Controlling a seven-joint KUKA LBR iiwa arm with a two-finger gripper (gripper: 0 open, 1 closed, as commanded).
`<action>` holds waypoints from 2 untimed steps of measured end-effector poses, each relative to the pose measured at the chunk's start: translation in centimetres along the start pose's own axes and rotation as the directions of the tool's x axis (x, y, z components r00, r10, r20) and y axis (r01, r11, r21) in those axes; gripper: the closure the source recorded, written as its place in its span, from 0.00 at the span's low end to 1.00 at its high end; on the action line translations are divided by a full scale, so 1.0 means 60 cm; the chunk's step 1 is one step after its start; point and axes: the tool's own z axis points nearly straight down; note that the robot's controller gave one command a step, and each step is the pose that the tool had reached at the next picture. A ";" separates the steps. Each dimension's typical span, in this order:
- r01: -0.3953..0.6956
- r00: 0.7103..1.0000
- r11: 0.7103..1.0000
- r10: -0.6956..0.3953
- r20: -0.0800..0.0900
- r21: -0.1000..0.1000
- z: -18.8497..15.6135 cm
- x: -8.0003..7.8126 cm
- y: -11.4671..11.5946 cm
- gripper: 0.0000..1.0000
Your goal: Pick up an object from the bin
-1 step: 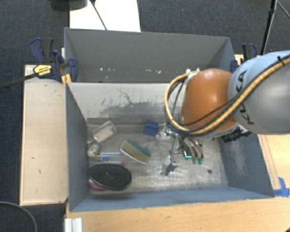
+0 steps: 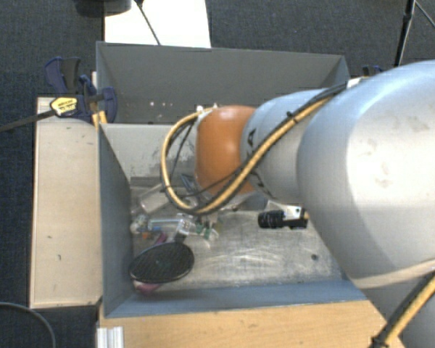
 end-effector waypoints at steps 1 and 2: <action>-0.171 0.985 0.985 0.171 -0.016 0.010 -0.022 -0.052 0.065 0.00; -0.166 0.986 0.986 0.167 -0.017 0.013 -0.021 -0.051 0.064 1.00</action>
Offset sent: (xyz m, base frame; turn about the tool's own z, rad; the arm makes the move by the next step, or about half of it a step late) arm 0.0422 0.0242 0.0135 0.1727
